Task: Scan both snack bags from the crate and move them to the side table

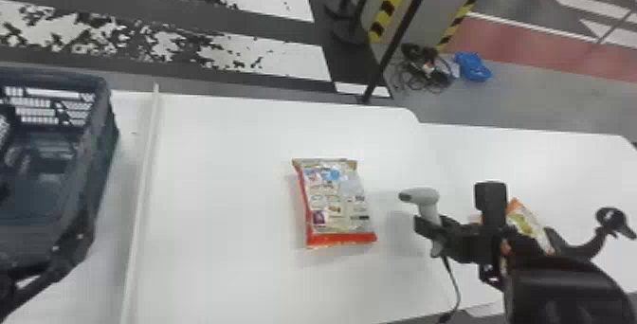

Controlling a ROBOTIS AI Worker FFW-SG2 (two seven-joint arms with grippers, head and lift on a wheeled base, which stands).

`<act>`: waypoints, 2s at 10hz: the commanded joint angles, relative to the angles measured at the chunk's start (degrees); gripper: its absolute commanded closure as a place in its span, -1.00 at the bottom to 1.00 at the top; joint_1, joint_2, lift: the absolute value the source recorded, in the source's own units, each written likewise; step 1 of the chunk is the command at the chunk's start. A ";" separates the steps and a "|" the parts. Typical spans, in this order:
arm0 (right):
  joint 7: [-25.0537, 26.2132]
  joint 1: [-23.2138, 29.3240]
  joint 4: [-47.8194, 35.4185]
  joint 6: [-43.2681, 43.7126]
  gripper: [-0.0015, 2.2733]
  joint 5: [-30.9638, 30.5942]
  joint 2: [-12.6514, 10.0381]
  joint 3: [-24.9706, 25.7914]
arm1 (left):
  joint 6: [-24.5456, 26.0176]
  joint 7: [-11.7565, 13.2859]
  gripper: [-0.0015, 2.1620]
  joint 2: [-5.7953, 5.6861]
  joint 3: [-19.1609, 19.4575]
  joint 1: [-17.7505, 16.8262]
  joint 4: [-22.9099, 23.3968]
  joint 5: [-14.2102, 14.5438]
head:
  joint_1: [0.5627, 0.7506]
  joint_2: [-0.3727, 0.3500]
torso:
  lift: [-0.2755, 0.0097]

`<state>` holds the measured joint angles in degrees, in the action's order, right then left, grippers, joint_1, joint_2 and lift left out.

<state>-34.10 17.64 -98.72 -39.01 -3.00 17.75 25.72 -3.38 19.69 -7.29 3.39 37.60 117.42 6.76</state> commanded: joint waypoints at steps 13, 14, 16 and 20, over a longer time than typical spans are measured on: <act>-1.05 2.84 -12.55 -10.70 0.98 0.71 -2.28 -8.32 | -0.35 0.00 -0.92 0.08 0.04 -0.24 -1.23 0.01 | 0.41 -0.68 | 0.40; -1.05 2.84 -12.46 -10.70 0.98 0.71 -2.37 -8.32 | -0.35 0.00 -0.92 0.17 0.04 -0.24 -1.23 0.01 | 0.41 -0.68 | 0.40; -1.05 2.84 -12.64 -10.52 0.98 0.80 -2.37 -7.53 | -0.35 0.00 -0.92 0.17 0.04 -0.16 -1.14 0.01 | 0.41 -0.68 | 0.40; -0.97 2.04 -10.79 -8.94 0.98 1.51 -2.11 -1.64 | -0.70 0.00 -0.92 0.17 0.04 0.02 -1.23 0.01 | 0.41 -0.80 | 0.40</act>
<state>-35.05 19.86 -110.11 -48.30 -1.50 15.56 23.26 -4.01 19.69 -7.11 3.43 37.61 116.27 6.77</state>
